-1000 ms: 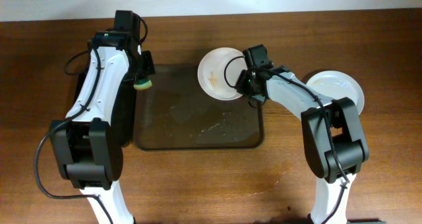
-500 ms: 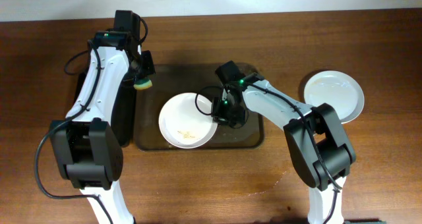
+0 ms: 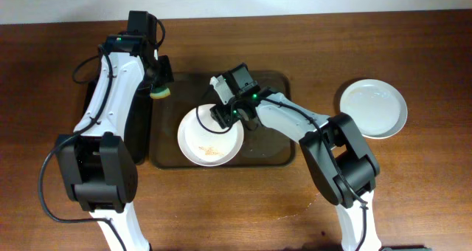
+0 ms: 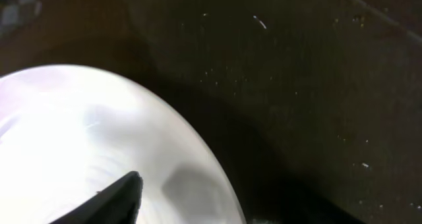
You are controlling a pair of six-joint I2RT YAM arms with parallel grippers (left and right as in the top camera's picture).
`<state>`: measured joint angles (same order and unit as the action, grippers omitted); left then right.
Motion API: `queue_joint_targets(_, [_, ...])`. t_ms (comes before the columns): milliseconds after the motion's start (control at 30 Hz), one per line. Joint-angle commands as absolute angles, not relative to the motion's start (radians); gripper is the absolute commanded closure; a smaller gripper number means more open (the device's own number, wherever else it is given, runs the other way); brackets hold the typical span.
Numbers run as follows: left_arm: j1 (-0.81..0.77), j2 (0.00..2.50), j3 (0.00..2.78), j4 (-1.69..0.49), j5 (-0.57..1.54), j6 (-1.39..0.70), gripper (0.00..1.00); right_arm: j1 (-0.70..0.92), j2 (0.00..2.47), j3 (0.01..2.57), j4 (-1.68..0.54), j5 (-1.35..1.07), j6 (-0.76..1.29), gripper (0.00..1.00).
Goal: Clean dirty plates on tray and stack at the side
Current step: 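Grip the pinkish plate rim with the right gripper and pull it center, then scrub the pinkish plate with the sponge in the left gripper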
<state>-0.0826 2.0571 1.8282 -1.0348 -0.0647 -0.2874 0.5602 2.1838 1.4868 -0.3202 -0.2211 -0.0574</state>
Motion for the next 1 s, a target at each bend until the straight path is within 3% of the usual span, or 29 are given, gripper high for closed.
queue_joint_targets(0, [-0.078, 2.057, 1.845, -1.033, -0.076, -0.276, 1.0, 0.569, 2.213, 1.496, -0.325, -0.175, -0.062, 0.75])
queue_joint_targets(33, [-0.078, 2.057, 1.845, -1.033, -0.076, -0.276, 0.99, 0.569, 2.213, 1.496, -0.332, -0.175, -0.041, 0.91])
queue_joint_targets(67, [-0.078, 2.057, 1.845, -1.033, -0.076, -0.276, 0.99, 0.569, 2.213, 1.497, -0.353, -0.175, -0.004, 0.96])
queue_joint_targets(200, [-0.078, 2.057, 1.845, -1.032, -0.075, -0.276, 1.0, 0.554, 2.209, 1.549, -0.49, -0.171, 0.2, 0.96])
queue_joint_targets(333, [-0.078, 2.057, 1.845, -1.032, -0.075, -0.276, 0.99, 0.5, 2.209, 1.57, -0.648, -0.179, 0.665, 0.96])
queue_joint_targets(433, [-0.078, 2.057, 1.845, -1.03, -0.066, -0.276, 0.99, 0.474, 2.209, 1.57, -0.657, -0.19, 0.766, 0.95])
queue_joint_targets(467, [-0.08, 2.057, 1.845, -1.029, -0.06, -0.276, 0.99, 0.47, 2.209, 1.57, -0.645, -0.191, 0.766, 0.87])
queue_joint_targets(600, [-0.089, 2.059, 1.845, -1.029, -0.056, -0.276, 1.0, 0.463, 2.21, 1.57, -0.557, -0.182, 0.769, 0.72])
queue_joint_targets(667, [-0.091, 2.062, 1.843, -1.03, -0.043, -0.276, 1.0, 0.463, 2.21, 1.57, -0.542, -0.162, 0.768, 0.73])
queue_joint_targets(733, [-0.096, 2.062, 1.823, -1.029, -0.001, -0.275, 1.0, 0.463, 2.21, 1.569, -0.542, -0.122, 0.768, 0.96])
queue_joint_targets(967, [-0.194, 2.062, 1.643, -0.874, 0.004, -0.253, 1.0, 0.463, 2.212, 1.569, -0.545, -0.119, 0.768, 0.96])
